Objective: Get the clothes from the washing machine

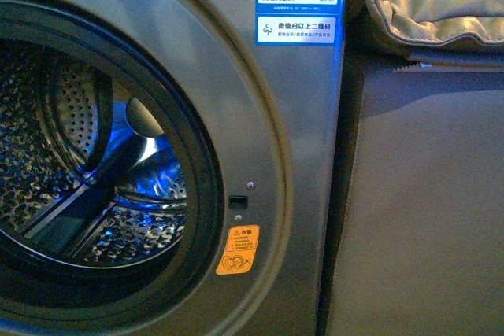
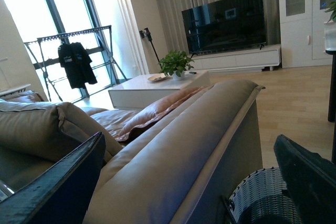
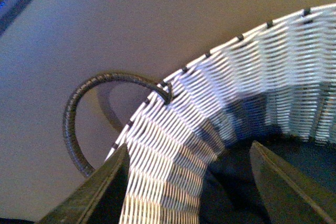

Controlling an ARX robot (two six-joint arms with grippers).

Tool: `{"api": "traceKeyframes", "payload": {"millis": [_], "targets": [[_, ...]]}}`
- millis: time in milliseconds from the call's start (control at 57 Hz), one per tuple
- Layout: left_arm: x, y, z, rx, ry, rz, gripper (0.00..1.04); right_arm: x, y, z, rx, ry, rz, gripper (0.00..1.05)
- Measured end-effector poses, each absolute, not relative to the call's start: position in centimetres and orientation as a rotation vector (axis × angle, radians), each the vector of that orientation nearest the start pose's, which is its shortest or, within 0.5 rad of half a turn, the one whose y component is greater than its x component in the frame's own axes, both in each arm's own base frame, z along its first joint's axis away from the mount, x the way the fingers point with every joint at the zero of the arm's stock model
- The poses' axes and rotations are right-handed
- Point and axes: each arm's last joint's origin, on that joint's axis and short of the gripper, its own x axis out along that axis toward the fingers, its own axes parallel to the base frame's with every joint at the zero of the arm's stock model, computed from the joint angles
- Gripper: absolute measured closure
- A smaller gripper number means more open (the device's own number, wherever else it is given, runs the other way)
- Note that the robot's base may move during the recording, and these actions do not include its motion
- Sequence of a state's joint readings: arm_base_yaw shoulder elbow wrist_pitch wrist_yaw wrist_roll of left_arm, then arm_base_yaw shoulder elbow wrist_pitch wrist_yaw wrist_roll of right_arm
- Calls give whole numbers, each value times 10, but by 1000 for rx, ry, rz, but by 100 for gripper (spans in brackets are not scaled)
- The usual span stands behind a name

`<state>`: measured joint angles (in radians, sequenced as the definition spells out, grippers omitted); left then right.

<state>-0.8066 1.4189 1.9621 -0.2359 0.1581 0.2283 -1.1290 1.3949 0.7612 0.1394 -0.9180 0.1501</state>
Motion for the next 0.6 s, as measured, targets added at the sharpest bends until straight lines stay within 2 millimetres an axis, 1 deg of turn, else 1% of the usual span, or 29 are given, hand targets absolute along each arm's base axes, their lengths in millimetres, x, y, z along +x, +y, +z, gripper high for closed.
{"api": "traceKeyframes", "payload": {"millis": [35,53,123,140,175,193,246,316,351,368,474,544,596], "targets": [[170,-184,572,107,-411,-916,7,142,-243,231,557,227,-220,26],[170,-184,572,107,-411,-916,7,143,-241,237,536,209,-211,21],[170,-184,572,107,-411,-916,7,145,-230,254,487,148,-174,7],[170,-184,572,107,-411,-916,7,145,-227,258,476,133,-164,5],[170,-184,572,107,-411,-916,7,146,-220,266,452,108,-145,7],[170,-184,572,107,-411,-916,7,146,-213,272,428,82,-127,8],[170,-184,572,107,-411,-916,7,148,-197,285,375,29,-88,8],[170,-184,572,107,-411,-916,7,149,-178,296,339,-26,-50,7],[170,-184,572,107,-411,-916,7,150,-165,301,321,-57,-29,7],[170,-184,572,107,-411,-916,7,151,-162,302,314,-64,-24,7],[170,-184,572,107,-411,-916,7,154,-125,304,273,-149,10,7],[170,-184,572,107,-411,-916,7,155,-103,299,269,-194,28,7],[170,-184,572,107,-411,-916,7,156,-86,290,271,-229,34,7]]}}
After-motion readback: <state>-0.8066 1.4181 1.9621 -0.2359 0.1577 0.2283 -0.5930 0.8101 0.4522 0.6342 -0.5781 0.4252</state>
